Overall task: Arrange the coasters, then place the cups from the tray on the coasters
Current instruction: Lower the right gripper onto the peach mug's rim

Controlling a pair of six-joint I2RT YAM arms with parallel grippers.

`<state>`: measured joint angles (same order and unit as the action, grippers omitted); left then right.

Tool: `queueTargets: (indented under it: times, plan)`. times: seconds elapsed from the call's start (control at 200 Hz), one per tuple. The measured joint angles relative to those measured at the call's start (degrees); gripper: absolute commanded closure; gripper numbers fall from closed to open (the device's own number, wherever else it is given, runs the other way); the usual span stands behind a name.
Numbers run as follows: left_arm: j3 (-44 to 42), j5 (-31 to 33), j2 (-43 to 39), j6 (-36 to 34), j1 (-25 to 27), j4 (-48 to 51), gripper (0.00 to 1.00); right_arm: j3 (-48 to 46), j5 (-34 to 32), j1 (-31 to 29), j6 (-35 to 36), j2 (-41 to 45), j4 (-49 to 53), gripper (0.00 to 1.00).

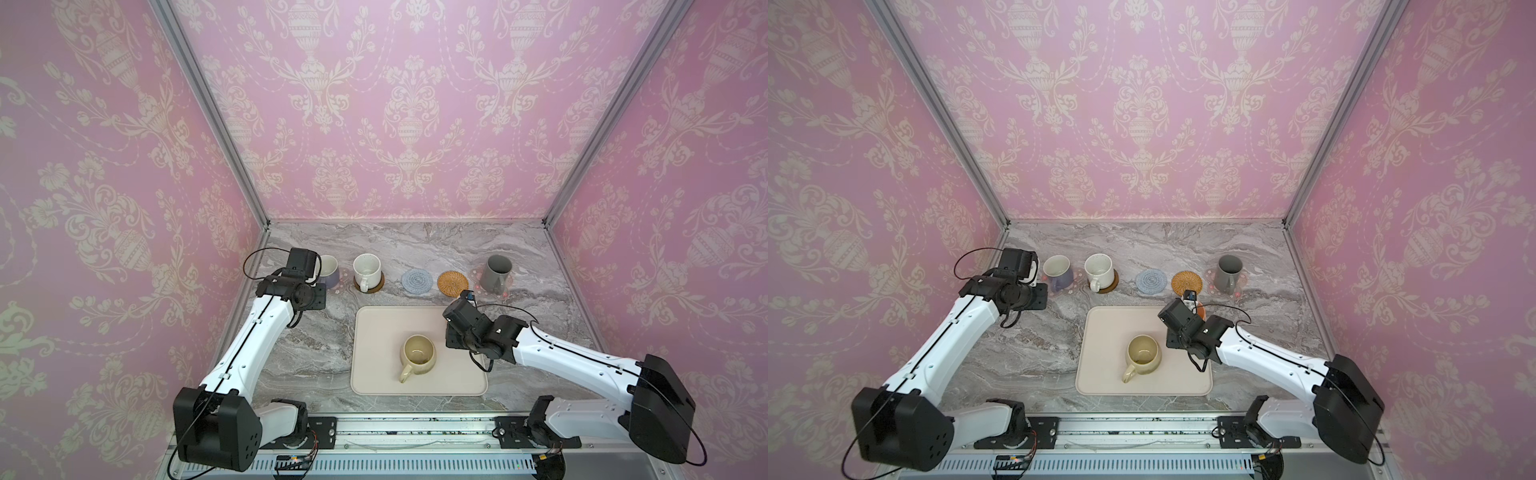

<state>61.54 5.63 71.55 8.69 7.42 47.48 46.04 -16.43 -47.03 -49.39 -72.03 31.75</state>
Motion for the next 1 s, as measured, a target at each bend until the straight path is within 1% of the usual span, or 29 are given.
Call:
queueTargets:
  times: [0.525,0.781,1.001]
  plan:
    - [0.02,-0.35,-0.94,-0.04,0.00,0.63,0.56,-0.87,-2.86,0.07,0.50,3.74,3.65,0.59]
    - [0.07,-0.48,-1.22,-0.04,0.00,0.70,0.56,-2.93,0.07,0.07,0.66,4.96,-0.72,0.60]
    - [0.07,-0.61,-1.40,-0.04,0.02,1.14,0.56,-2.82,2.75,0.02,0.42,0.02,-3.89,0.61]
